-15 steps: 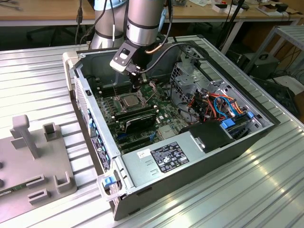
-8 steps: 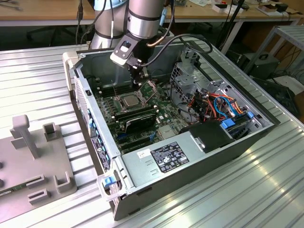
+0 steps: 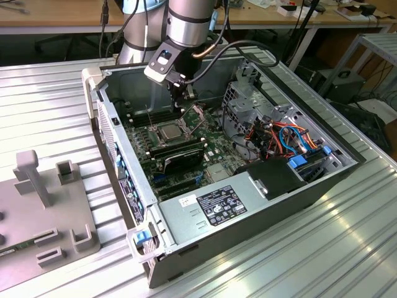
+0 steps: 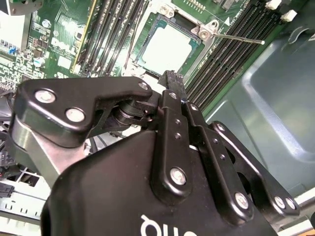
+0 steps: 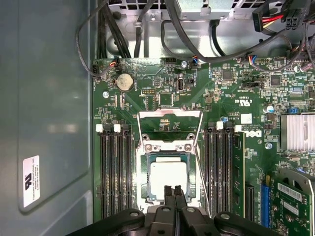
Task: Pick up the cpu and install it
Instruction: 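Close the cpu cover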
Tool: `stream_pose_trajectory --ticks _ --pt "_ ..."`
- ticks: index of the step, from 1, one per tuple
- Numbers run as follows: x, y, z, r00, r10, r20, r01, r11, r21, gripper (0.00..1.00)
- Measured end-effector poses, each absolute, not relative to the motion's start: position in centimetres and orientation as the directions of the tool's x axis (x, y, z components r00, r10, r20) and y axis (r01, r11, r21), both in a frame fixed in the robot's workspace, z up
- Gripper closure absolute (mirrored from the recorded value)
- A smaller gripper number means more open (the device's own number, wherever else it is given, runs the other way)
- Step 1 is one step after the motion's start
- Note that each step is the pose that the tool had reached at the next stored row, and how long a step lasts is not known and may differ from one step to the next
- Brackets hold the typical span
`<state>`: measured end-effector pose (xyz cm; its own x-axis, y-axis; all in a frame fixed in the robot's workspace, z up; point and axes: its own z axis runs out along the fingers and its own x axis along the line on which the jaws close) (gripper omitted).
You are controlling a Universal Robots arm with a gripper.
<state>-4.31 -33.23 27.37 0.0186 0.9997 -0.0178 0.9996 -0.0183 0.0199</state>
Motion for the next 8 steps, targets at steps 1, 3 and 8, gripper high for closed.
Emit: stream_pose_trajectory --ticks 1,3,8 --pt "-4.31 -33.22 27.37 0.019 1.000 -0.018 1.000 -0.018 0.020 0.89" --pt "-4.31 -33.23 27.37 0.019 1.000 -0.018 1.000 -0.018 0.020 0.89" --pt "-3.79 -33.23 27.37 0.019 1.000 -0.018 1.000 -0.018 0.020 0.89"
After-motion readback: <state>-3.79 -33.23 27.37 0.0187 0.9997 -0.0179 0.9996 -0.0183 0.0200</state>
